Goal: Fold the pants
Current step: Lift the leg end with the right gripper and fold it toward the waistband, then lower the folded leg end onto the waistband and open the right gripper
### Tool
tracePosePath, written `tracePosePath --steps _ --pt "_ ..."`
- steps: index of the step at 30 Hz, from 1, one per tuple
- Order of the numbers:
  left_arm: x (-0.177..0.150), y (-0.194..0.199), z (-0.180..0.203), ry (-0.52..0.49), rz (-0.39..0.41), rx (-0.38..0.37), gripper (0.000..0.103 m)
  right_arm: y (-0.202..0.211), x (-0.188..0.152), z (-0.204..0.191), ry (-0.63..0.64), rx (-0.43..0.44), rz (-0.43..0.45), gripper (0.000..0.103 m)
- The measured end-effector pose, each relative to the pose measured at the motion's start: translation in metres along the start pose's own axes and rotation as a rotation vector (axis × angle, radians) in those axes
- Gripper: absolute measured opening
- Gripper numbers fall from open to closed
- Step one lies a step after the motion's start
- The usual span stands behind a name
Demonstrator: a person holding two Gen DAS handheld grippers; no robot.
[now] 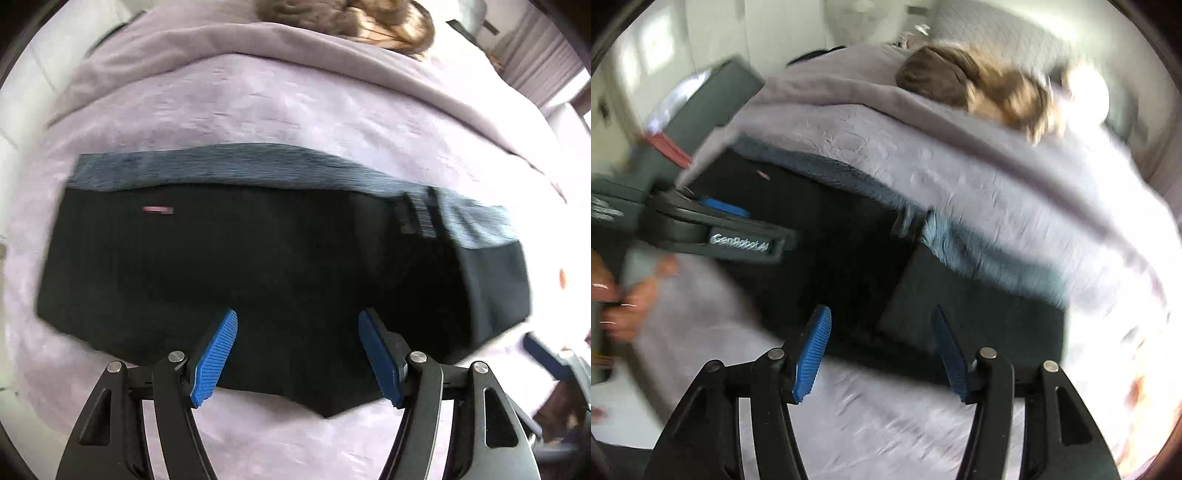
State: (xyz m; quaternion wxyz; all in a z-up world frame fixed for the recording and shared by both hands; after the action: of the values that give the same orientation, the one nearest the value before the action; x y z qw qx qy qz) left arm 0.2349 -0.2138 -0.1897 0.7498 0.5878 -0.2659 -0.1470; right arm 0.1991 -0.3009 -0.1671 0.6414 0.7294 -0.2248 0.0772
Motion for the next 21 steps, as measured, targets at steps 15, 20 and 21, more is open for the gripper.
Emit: tracePosePath --steps 15,20,21 --pt "0.014 -0.060 0.069 -0.026 -0.143 -0.162 0.074 -0.056 -0.069 0.178 -1.203 0.591 -0.061 0.060" --pt "0.017 -0.050 0.084 -0.134 -0.106 -0.102 0.045 -0.064 -0.073 0.181 -1.254 0.583 -0.082 0.010" --pt "0.016 -0.045 0.084 -0.159 -0.088 -0.088 0.045 -0.060 -0.072 0.179 -1.242 0.587 -0.074 0.009"
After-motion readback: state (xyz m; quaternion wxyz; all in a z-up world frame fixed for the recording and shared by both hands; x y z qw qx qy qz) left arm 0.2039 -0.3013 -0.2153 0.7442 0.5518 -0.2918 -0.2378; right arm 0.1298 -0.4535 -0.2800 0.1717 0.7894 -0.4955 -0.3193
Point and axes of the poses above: each gripper's, at about its wrist camera, not at the fingertips, and y roughly against the way its jaws point, z to its right, x to its top, the point moved 6 cm from there along -y, roughly the way its jaws point, and after that the axes turned 6 degrees about -y, right-handed, at the moved point
